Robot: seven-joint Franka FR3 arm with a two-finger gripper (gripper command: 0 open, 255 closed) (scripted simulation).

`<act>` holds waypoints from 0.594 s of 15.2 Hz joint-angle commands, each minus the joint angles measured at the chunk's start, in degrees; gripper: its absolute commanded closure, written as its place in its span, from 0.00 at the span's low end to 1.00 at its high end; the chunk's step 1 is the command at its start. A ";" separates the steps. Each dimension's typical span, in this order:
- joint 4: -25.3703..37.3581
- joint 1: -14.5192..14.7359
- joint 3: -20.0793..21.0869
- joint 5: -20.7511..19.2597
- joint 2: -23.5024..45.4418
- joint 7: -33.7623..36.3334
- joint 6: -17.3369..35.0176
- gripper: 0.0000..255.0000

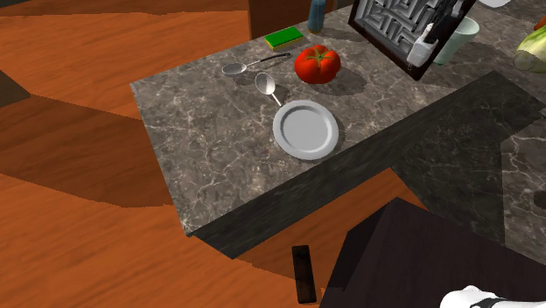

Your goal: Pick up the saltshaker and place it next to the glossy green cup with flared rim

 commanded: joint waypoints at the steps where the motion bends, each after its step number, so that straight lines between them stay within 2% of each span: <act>1: 1.24 -1.49 -1.38 0.76 0.97 -3.09 -0.12 1.00; 9: 9.06 -8.54 -6.22 5.75 7.97 -15.39 -1.13 1.00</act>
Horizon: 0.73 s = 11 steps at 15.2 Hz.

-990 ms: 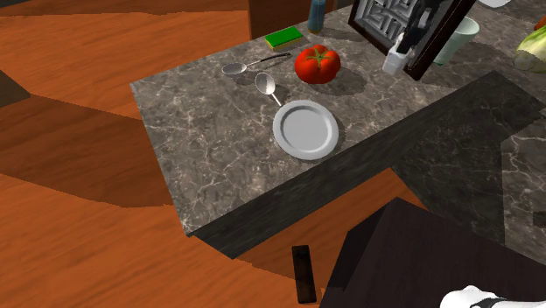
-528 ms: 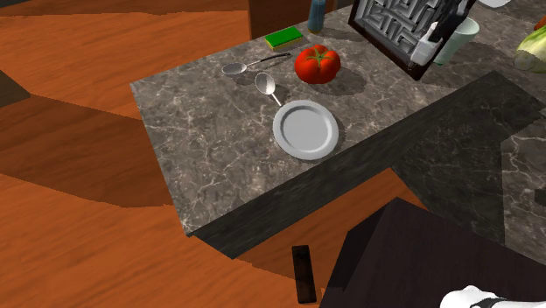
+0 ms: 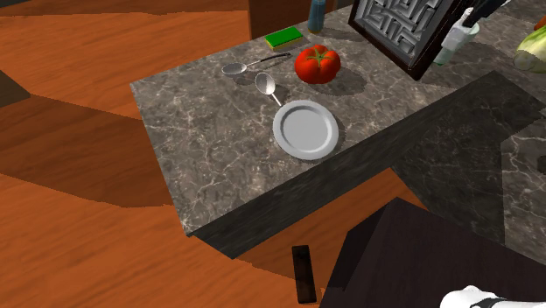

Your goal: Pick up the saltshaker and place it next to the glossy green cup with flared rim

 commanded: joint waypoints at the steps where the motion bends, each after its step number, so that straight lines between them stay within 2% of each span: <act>1: 1.84 -2.13 -1.12 1.50 1.96 -3.38 -0.05 1.00; 6: 10.43 -8.37 -2.91 6.22 8.96 -10.86 -2.42 1.00; 11: 22.98 -16.56 -3.38 11.58 18.01 -17.33 -6.78 1.00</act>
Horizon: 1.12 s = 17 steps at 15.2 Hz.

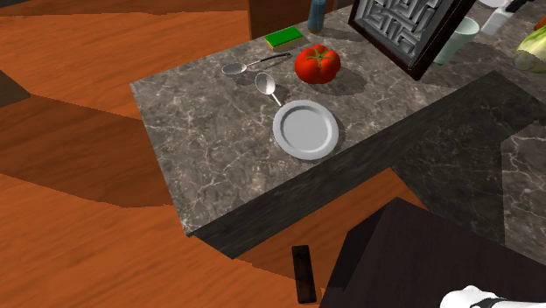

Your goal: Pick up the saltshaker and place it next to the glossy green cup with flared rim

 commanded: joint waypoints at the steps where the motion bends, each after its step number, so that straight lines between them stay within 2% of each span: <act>1: 5.98 -3.69 0.08 2.26 4.13 -2.36 -2.12 1.00; 3: 13.94 -8.12 0.54 4.59 9.10 -4.18 -5.21 1.00; 5: 26.04 -13.97 1.61 7.24 16.01 -5.22 -10.08 1.00; 6: 41.40 -22.40 11.97 2.53 23.24 -3.00 -16.07 1.00; 7: 32.34 -18.42 6.26 5.50 19.37 -4.65 -11.95 1.00; 9: 25.38 -16.48 5.66 4.83 16.55 -5.25 -8.11 1.00; 12: 18.73 -14.73 5.22 4.25 14.25 -5.74 -4.00 1.00; 17: 11.05 -12.91 4.90 3.72 12.18 -6.23 1.39 1.00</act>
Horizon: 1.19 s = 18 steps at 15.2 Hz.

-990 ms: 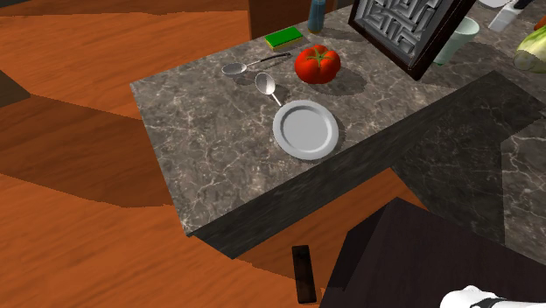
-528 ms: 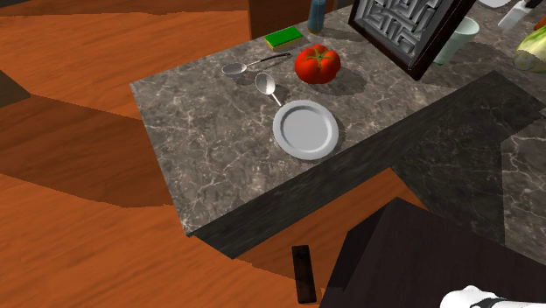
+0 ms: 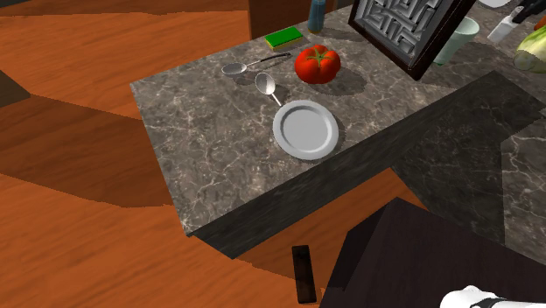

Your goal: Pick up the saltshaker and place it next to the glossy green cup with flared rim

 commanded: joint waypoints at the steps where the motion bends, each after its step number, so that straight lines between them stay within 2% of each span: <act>1: -2.55 0.58 -0.06 -0.12 -0.49 -0.13 2.03 1.00; 9: -10.71 2.14 -0.10 -0.23 -1.55 -0.72 8.92 1.00; 18: -17.16 3.01 0.20 0.23 -1.15 -1.37 15.58 1.00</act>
